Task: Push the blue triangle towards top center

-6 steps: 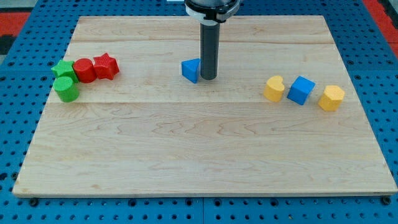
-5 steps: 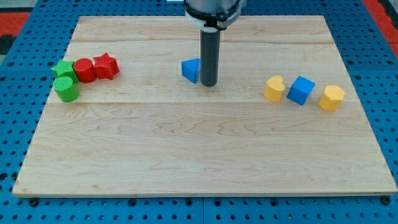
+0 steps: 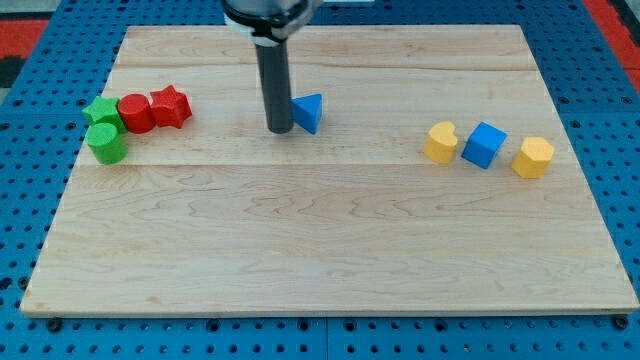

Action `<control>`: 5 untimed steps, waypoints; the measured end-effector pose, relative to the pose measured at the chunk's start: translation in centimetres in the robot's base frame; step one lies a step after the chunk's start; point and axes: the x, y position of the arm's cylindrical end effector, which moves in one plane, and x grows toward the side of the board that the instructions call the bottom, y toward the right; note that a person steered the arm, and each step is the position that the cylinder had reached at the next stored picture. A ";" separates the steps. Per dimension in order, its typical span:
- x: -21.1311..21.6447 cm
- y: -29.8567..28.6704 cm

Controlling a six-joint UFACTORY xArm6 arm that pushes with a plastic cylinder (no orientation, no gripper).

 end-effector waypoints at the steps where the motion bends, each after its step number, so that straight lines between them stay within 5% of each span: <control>1: 1.4 3.8; 3: -6.6 -10.0; 5: -2.2 -0.7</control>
